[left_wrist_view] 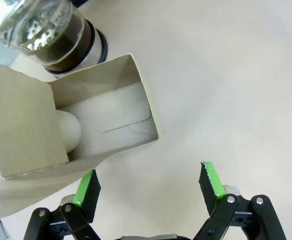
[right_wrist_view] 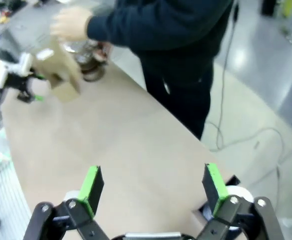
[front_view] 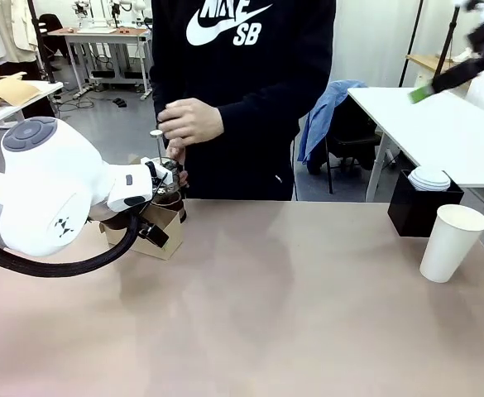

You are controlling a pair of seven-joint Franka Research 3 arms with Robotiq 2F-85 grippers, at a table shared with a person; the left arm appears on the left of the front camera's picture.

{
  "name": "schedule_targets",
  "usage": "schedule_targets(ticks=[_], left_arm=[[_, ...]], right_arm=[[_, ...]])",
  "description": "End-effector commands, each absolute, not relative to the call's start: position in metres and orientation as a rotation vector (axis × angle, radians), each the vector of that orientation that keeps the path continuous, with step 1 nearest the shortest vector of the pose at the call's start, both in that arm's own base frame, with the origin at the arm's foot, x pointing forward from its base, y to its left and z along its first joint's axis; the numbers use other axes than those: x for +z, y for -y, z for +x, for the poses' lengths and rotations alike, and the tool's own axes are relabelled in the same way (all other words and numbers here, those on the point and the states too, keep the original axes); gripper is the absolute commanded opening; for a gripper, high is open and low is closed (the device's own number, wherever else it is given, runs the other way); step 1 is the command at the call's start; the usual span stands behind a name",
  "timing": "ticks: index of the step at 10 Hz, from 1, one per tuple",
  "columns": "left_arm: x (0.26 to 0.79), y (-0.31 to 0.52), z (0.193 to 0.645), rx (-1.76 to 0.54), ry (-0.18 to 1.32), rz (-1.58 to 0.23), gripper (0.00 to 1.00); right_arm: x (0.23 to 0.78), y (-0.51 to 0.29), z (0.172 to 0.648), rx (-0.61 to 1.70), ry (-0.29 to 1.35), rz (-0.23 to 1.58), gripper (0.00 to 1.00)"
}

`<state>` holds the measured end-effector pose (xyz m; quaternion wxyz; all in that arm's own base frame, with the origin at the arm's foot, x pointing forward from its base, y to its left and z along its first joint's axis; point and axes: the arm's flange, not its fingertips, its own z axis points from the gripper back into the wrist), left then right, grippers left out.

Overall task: Pour a drink into a cup and package it in a carrier.
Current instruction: Pick up the 600 ml Paper Cup and place it in the middle top area of the table.

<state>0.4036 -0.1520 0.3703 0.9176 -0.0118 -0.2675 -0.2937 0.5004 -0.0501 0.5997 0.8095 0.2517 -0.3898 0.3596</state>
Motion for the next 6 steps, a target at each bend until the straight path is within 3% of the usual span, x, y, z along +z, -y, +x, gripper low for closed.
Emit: schedule_targets(ticks=[1,3,6], left_arm=[[0.370,0.152,0.404,-0.604,0.550,-0.025,1.00],[0.370,0.152,0.404,-0.604,0.550,-0.025,1.00],[0.370,0.152,0.404,-0.604,0.550,-0.025,1.00]], right_arm=[[0.558,0.134,0.508,0.850,0.848,0.726,1.00],[0.515,0.203,0.473,0.890,0.994,0.781,1.00],[0.414,0.244,0.453,0.881,1.164,0.821,1.00]])
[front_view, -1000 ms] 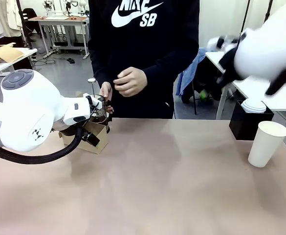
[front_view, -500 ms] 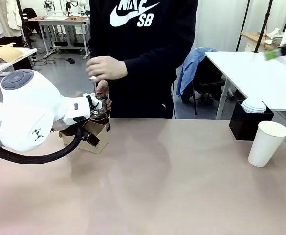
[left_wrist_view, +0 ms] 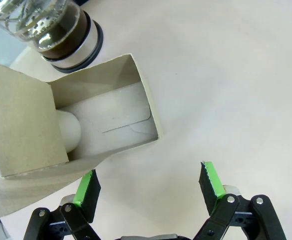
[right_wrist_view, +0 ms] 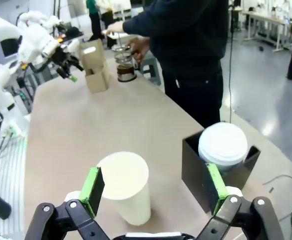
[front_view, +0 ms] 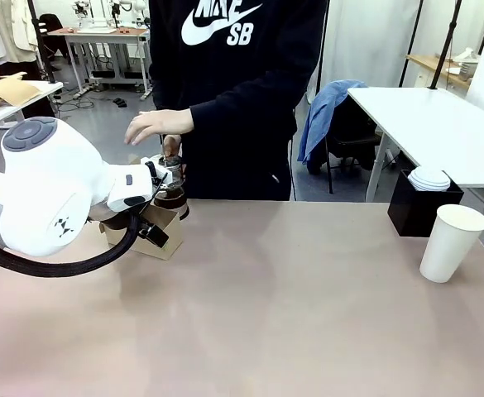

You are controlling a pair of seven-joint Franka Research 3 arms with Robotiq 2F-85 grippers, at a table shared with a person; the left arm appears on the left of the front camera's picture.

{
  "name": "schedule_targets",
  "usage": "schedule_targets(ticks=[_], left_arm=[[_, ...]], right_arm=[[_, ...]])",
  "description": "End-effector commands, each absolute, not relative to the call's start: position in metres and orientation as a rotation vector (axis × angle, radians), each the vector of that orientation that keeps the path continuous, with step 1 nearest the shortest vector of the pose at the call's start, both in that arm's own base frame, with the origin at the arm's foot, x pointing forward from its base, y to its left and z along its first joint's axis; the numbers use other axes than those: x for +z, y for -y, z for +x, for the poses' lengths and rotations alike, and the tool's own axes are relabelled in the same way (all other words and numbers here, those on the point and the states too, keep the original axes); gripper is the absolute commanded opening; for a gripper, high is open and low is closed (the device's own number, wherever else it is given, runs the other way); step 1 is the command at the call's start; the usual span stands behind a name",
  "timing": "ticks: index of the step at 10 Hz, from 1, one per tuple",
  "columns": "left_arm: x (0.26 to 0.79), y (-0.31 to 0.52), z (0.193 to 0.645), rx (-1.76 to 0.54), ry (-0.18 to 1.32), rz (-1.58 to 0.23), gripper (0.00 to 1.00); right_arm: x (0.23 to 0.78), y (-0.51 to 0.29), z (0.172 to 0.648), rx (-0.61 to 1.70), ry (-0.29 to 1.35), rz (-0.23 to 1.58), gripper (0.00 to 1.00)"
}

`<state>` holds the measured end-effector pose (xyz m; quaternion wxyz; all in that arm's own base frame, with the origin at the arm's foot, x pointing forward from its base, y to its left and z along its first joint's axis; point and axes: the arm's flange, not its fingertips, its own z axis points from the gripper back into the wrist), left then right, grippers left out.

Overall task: Pour a drink into a cup and package it in a carrier.
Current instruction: Pick up the 600 ml Paper Cup and place it in the middle top area of the table.

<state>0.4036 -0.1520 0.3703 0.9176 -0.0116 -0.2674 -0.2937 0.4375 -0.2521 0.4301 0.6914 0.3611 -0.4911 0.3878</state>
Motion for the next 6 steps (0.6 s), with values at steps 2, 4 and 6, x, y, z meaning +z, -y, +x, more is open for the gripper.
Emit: schedule_targets(ticks=[2,4,6], left_arm=[[0.3703,0.1519,0.4036,-0.604,0.550,-0.025,1.00],[0.3703,0.1519,0.4036,-0.604,0.550,-0.025,1.00],[0.3703,0.1519,0.4036,-0.604,0.550,-0.025,1.00]], right_arm=[[0.3890,0.2448,0.4469,0.806,1.265,0.817,1.00],[0.3958,0.2540,0.4388,0.863,1.145,0.814,1.00],[0.3958,0.2540,0.4388,0.863,1.145,0.814,1.00]])
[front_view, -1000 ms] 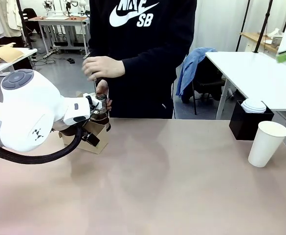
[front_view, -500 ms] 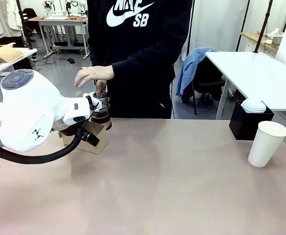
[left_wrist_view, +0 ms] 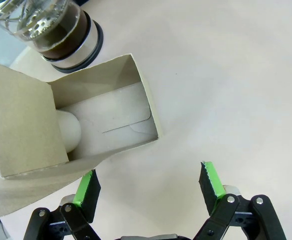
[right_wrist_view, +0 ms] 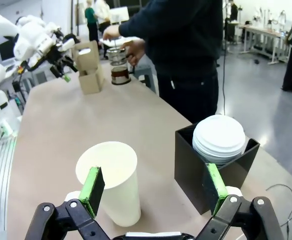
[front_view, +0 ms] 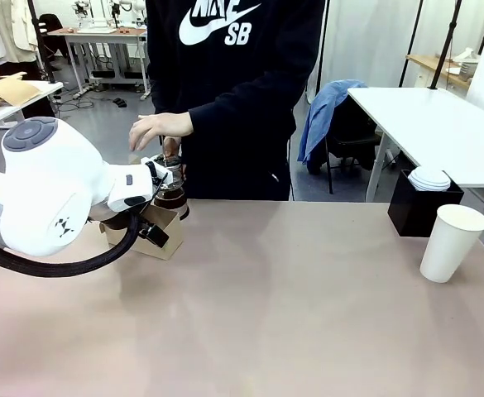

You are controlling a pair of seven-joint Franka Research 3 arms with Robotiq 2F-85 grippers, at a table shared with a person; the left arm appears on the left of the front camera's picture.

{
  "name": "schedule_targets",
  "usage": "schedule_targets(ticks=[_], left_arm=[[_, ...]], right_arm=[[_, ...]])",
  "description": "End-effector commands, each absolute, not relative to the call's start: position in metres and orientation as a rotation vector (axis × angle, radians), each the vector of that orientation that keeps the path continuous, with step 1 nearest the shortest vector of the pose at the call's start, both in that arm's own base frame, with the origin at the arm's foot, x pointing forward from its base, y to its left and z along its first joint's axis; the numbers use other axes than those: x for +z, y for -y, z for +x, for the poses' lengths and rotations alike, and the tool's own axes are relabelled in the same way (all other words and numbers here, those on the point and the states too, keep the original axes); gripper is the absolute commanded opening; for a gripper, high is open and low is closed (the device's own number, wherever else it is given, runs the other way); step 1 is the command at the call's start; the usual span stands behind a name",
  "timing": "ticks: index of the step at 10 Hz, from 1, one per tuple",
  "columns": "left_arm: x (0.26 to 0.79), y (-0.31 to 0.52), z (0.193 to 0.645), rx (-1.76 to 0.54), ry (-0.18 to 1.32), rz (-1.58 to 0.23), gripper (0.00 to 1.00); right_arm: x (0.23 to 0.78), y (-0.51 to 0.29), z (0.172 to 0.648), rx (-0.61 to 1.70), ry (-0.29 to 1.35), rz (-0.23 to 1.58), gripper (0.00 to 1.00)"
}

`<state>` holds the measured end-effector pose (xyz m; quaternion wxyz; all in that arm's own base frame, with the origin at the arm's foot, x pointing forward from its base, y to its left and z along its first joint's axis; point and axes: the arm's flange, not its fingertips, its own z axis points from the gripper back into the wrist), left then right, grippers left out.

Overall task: Pour a drink into a cup and package it in a carrier.
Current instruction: Pick up the 600 ml Paper Cup and place it in the middle top area of the table.

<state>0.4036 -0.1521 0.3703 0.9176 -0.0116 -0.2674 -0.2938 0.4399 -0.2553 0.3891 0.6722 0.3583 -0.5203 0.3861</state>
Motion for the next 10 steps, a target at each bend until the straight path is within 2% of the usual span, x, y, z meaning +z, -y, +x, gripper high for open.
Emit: schedule_targets(ticks=[1,6,10], left_arm=[[0.370,0.152,0.404,-0.604,0.550,-0.025,1.00],[0.370,0.152,0.404,-0.604,0.550,-0.025,1.00],[0.370,0.152,0.404,-0.604,0.550,-0.025,1.00]], right_arm=[[0.384,0.254,0.441,0.857,1.176,0.814,1.00],[0.295,0.254,0.432,0.965,1.350,0.903,1.00],[0.262,0.234,0.426,0.965,1.312,0.950,1.00]])
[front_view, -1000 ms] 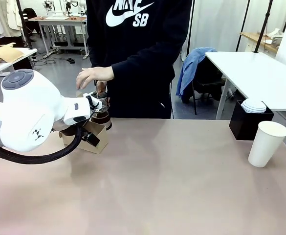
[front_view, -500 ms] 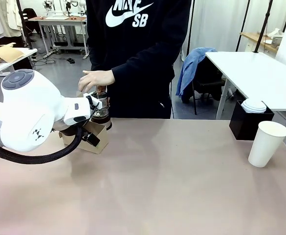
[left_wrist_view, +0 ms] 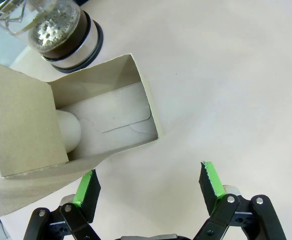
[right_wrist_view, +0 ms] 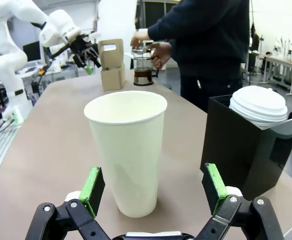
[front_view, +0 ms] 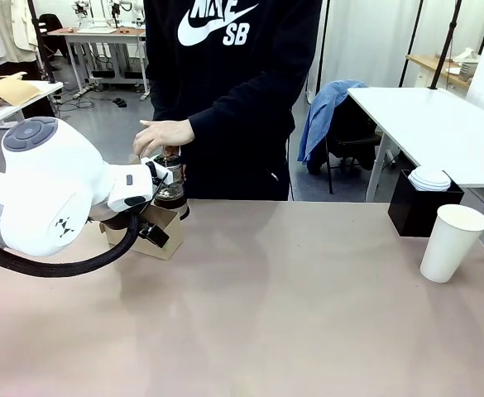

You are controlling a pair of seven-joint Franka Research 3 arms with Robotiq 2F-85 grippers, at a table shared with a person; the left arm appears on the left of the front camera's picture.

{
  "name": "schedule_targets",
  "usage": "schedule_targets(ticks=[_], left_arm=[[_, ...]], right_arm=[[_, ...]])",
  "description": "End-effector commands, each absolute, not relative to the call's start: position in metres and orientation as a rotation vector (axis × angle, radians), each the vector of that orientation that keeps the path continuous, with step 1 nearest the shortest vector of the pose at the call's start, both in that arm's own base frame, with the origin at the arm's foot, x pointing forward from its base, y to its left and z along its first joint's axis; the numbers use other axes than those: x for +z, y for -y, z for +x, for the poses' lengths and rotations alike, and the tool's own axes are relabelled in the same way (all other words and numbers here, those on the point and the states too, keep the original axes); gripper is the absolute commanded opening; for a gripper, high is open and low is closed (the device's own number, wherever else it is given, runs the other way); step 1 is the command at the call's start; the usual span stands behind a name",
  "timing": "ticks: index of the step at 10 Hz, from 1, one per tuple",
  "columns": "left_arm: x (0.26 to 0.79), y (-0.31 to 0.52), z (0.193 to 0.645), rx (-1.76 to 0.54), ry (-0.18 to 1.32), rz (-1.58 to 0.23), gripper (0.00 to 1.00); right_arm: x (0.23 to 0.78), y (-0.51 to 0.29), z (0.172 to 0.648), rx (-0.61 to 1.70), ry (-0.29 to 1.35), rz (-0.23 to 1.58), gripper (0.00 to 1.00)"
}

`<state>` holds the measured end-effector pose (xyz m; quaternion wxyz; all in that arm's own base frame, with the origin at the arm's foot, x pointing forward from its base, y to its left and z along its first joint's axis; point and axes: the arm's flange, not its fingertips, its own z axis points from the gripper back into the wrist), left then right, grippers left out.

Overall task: Pour a drink into a cup and package it in a carrier.
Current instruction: Pick up the 600 ml Paper Cup and place it in the middle top area of the table.

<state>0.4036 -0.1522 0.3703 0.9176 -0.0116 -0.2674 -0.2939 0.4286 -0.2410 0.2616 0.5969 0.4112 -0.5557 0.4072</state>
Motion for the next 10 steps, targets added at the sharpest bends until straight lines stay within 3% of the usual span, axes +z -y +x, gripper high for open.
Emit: schedule_targets(ticks=[1,10], left_arm=[[0.370,0.152,0.404,-0.604,0.550,-0.025,1.00],[0.370,0.152,0.404,-0.604,0.550,-0.025,1.00]], right_arm=[[0.254,0.229,0.422,0.962,1.315,0.956,1.00],[0.246,0.181,0.422,0.904,1.346,0.951,1.00]])
